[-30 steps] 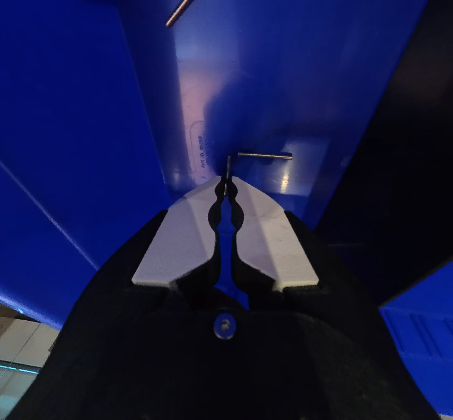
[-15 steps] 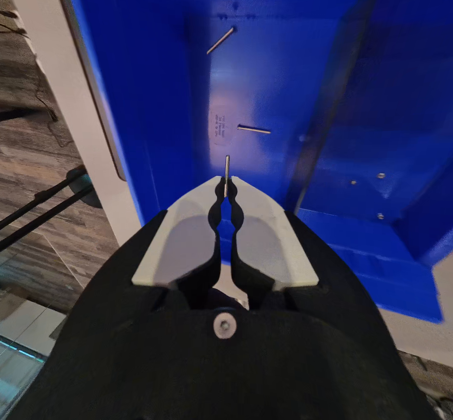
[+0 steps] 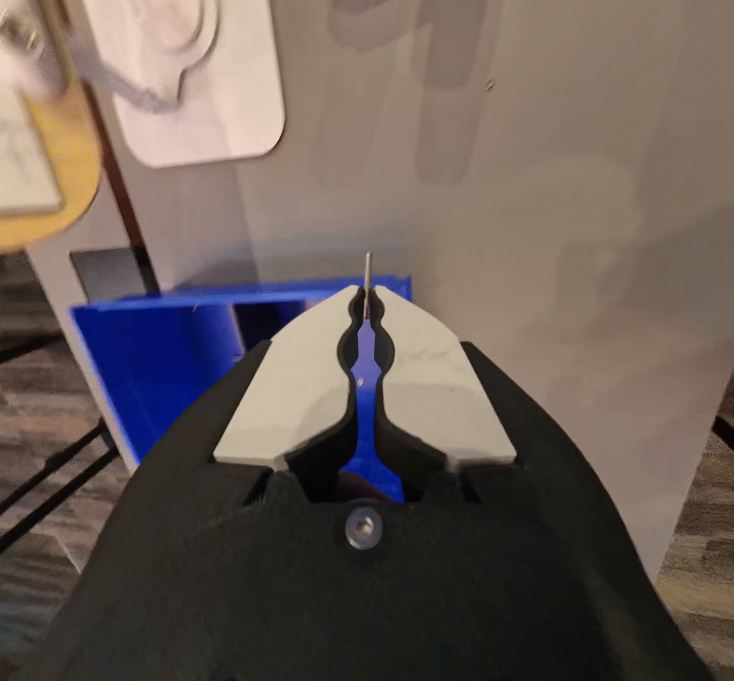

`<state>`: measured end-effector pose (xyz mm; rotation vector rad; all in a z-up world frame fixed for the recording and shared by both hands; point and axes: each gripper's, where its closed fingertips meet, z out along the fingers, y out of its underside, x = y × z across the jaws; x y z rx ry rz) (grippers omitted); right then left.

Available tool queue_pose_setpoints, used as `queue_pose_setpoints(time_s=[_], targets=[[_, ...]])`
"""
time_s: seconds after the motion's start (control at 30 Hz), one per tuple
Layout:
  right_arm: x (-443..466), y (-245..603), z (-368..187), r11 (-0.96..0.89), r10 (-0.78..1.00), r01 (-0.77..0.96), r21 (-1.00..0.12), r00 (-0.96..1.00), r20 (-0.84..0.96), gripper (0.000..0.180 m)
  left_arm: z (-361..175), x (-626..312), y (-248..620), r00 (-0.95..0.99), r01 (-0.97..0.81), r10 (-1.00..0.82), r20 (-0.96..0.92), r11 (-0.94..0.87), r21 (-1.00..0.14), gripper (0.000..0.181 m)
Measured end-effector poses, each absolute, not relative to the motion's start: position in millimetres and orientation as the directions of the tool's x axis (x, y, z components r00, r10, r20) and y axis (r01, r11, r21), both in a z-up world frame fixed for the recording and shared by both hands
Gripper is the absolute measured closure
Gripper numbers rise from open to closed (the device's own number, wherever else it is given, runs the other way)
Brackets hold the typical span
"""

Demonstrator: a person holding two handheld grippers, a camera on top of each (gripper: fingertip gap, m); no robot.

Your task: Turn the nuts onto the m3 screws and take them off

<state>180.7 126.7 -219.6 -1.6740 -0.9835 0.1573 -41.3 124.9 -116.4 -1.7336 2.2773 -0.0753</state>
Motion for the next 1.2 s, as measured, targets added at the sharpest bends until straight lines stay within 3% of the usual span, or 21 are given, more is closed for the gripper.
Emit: queue_pose_setpoints(time_s=[0.03,0.17,0.43,1.0,1.2], targets=[[180.6,126.6,-219.8,-0.019,0.668,0.520,-0.854,0.642,0.375,0.172,-124.4,-29.2,111.7,-0.261,-0.932,-0.950,-0.174,0.295,-0.211,0.179],[180.3,126.2,-220.9,-0.017,0.668,0.529,-0.848,0.637,0.384,0.172,-166.9,22.2,70.1,-0.308,-0.915,-0.945,-0.112,0.327,-0.238,0.179],[182.5,126.5,-221.4,-0.022,0.668,0.531,-0.847,0.638,0.383,0.172,-246.5,58.1,58.7,-0.304,-0.936,-0.950,-0.077,0.313,-0.161,0.179],[180.9,125.5,-223.5,-0.016,0.672,0.546,-0.838,0.626,0.395,0.172,-277.9,59.8,63.4,-0.235,-0.964,-0.971,-0.054,0.240,-0.114,0.178],[181.1,125.5,-223.1,-0.015,0.672,0.545,-0.838,0.627,0.395,0.172,-272.9,56.0,65.0,-0.218,-0.956,-0.973,-0.081,0.229,-0.183,0.162]])
